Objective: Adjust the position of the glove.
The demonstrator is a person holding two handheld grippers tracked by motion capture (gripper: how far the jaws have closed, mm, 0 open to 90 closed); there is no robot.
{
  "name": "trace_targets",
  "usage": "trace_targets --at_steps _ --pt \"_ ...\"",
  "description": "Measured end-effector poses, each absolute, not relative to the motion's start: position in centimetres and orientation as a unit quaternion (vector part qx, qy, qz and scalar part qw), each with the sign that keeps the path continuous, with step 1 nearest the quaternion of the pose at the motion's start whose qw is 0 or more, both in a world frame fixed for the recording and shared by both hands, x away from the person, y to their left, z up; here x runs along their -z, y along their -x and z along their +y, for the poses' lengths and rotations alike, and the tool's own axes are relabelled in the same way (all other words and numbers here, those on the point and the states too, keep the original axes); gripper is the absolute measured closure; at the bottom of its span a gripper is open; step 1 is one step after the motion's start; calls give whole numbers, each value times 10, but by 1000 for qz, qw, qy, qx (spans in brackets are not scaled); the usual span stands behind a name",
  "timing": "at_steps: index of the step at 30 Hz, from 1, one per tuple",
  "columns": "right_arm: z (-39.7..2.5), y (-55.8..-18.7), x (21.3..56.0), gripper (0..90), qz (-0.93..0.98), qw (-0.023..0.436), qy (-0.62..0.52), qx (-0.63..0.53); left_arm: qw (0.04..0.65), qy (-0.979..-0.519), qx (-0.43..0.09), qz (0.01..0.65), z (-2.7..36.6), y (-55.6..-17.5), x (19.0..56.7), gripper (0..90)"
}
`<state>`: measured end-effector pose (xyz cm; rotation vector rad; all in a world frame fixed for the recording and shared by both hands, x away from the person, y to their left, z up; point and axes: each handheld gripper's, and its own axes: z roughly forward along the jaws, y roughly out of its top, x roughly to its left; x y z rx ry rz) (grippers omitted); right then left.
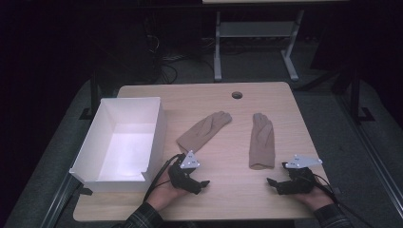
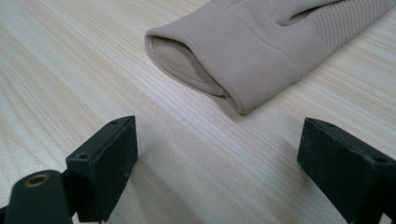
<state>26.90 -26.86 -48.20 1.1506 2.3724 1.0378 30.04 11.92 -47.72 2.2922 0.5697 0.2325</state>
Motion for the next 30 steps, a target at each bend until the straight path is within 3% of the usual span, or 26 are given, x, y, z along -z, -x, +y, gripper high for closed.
trace_targets --at_steps 9,10,13,15,16,17,18,19,20,21,25,30 --pt "-268 -271 476 164 842 141 -396 -338 377 -894 -93 225 118 -300 478 122" --pt "-270 -273 473 232 845 135 -397 -331 377 -894 -93 225 118 -300 478 122" --pt "-271 -274 469 290 842 131 -404 -332 378 -893 -93 226 118 -300 478 122" --pt "-273 -277 463 417 835 134 -408 -346 378 -893 -93 226 118 -300 478 122" --pt "-273 -277 463 417 835 134 -408 -346 378 -893 -93 226 118 -300 478 122" --pt "-274 -279 458 522 828 134 -414 -353 377 -893 -93 227 118 -300 478 123" --pt "-274 -279 458 522 828 134 -414 -353 378 -892 -93 229 118 -300 478 123" --pt "-275 -280 456 581 827 134 -414 -355 377 -892 -95 228 118 -300 478 123" --pt "-275 -283 452 698 830 138 -406 -357 378 -892 -95 229 118 -300 478 123" --pt "-275 -283 452 698 830 138 -406 -357 377 -892 -95 229 118 -300 478 123" --pt "-274 -292 444 897 829 141 -401 -365 383 -889 -93 234 117 -300 478 123" --pt "-272 -301 442 898 828 140 -396 -373 380 -891 -96 229 117 -300 478 123"
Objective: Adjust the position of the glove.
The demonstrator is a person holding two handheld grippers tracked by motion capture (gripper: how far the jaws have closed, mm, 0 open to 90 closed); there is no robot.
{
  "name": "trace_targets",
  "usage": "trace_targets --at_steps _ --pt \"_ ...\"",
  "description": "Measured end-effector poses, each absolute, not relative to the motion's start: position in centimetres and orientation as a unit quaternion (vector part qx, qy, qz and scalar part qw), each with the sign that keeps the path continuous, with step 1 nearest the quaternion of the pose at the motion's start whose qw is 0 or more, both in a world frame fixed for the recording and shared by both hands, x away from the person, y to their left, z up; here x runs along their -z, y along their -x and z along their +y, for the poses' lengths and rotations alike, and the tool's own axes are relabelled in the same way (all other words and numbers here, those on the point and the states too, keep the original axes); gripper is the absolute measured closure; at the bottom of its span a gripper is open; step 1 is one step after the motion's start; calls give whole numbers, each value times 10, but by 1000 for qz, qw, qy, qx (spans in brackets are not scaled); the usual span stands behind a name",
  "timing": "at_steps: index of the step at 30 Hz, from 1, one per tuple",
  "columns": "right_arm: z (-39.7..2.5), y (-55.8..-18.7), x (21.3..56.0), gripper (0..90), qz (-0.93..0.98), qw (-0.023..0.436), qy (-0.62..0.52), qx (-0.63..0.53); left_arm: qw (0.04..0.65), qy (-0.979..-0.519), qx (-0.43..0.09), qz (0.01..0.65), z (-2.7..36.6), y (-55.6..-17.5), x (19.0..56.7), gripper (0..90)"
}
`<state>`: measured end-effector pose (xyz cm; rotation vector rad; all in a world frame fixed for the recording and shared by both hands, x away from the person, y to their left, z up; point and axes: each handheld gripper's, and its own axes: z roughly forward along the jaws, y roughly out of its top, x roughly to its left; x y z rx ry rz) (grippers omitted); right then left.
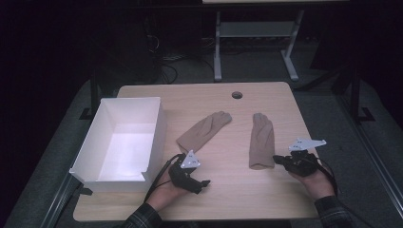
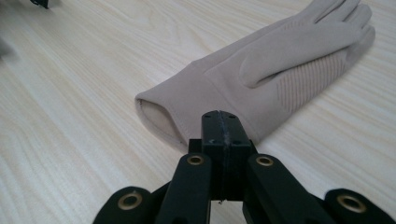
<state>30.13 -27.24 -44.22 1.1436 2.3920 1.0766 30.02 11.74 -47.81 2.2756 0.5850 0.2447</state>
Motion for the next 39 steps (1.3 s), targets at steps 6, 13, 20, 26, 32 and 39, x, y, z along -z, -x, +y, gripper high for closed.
trace_targets --at_steps 6,13,20,26,32,39 --pt "-271 -304 440 899 829 129 -393 -377 379 -892 -99 226 118 -301 478 123" --pt "-270 -317 437 899 828 130 -386 -386 379 -892 -97 228 117 -301 478 124" --pt "-269 -333 440 898 827 129 -390 -384 379 -891 -96 230 117 -301 478 126" --pt "-264 -344 440 899 830 131 -388 -378 380 -891 -94 232 117 -300 478 126" --pt "-261 -355 445 898 835 128 -387 -370 377 -892 -95 231 118 -300 477 125" --pt "-251 -369 455 898 842 118 -388 -356 378 -891 -94 232 117 -300 478 126"
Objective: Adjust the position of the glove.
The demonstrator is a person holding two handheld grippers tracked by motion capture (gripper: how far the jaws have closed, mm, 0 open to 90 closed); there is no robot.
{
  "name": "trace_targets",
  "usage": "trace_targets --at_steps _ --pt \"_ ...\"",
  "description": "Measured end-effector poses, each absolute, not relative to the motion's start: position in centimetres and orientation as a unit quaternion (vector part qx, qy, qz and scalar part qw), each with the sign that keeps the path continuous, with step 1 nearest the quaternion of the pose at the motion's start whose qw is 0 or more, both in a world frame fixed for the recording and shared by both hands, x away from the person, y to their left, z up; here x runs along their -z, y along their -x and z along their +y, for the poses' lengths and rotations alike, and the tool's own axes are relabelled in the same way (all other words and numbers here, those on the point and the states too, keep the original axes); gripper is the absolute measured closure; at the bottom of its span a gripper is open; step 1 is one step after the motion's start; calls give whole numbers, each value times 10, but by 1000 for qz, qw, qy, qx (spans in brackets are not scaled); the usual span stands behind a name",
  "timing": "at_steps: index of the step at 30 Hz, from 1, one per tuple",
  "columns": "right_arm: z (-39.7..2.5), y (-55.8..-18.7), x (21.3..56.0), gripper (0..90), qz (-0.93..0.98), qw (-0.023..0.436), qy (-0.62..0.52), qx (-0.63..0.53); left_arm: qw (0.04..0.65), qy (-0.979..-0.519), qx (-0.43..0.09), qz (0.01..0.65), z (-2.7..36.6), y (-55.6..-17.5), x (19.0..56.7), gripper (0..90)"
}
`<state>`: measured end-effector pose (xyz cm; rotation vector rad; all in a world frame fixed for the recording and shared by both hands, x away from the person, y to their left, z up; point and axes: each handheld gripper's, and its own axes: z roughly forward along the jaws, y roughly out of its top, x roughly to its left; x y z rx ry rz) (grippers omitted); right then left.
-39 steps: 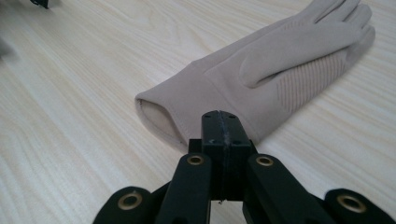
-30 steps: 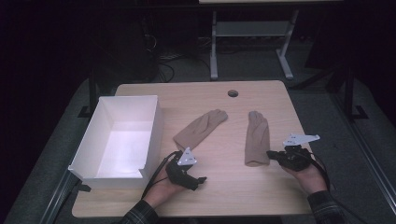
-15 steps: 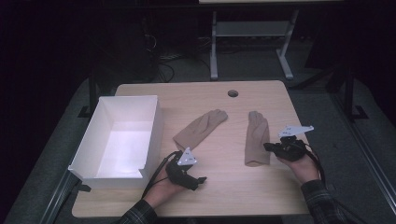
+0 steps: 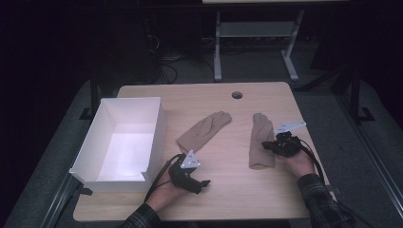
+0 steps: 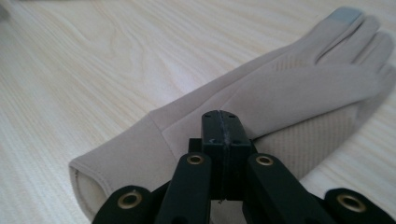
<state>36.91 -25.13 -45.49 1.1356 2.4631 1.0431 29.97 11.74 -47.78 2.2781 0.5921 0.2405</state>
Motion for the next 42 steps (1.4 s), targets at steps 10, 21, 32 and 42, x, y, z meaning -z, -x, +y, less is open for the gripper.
trace_targets --at_steps 10,21,32,42 --pt "-247 -372 465 899 853 113 -383 -336 377 -892 -95 233 117 -299 478 126" --pt "-246 -366 464 899 858 106 -379 -330 377 -891 -96 233 118 -298 477 126" --pt "-246 -356 464 899 863 92 -369 -333 377 -891 -96 233 118 -298 477 126" --pt "-243 -343 462 899 871 84 -359 -325 377 -891 -96 234 118 -298 477 126"
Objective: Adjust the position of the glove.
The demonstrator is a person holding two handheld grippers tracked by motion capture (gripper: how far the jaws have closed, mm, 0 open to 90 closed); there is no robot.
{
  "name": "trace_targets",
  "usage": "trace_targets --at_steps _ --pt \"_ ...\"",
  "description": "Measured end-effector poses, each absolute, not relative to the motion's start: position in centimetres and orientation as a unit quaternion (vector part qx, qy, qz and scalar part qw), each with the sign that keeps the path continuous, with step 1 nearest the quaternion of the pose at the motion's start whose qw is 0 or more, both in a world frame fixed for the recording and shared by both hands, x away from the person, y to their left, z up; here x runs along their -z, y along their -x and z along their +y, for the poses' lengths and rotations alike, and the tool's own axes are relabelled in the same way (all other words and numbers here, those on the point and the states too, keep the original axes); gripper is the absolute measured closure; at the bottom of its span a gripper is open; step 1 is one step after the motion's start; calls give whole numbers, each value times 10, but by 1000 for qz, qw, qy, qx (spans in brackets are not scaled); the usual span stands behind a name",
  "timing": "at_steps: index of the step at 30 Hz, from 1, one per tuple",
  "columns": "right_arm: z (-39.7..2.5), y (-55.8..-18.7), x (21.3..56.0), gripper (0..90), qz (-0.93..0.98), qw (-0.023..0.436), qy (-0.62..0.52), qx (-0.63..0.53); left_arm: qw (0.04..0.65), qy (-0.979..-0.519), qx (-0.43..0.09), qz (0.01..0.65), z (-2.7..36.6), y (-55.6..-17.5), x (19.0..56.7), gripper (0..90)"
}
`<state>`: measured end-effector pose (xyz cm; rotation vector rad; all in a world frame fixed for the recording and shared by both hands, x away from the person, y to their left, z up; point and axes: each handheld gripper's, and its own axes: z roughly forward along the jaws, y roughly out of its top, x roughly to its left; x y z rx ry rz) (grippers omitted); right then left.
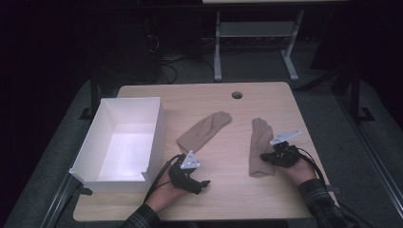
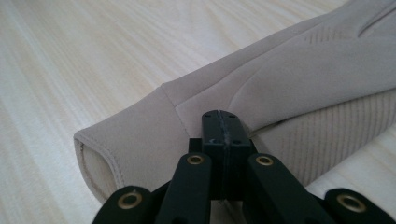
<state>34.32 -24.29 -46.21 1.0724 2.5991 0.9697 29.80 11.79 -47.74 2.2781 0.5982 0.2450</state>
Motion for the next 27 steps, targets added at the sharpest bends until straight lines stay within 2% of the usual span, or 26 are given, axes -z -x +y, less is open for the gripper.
trace_targets --at_steps 27 --pt "-228 -288 460 899 892 44 -312 -325 380 -889 -96 236 118 -298 478 126"
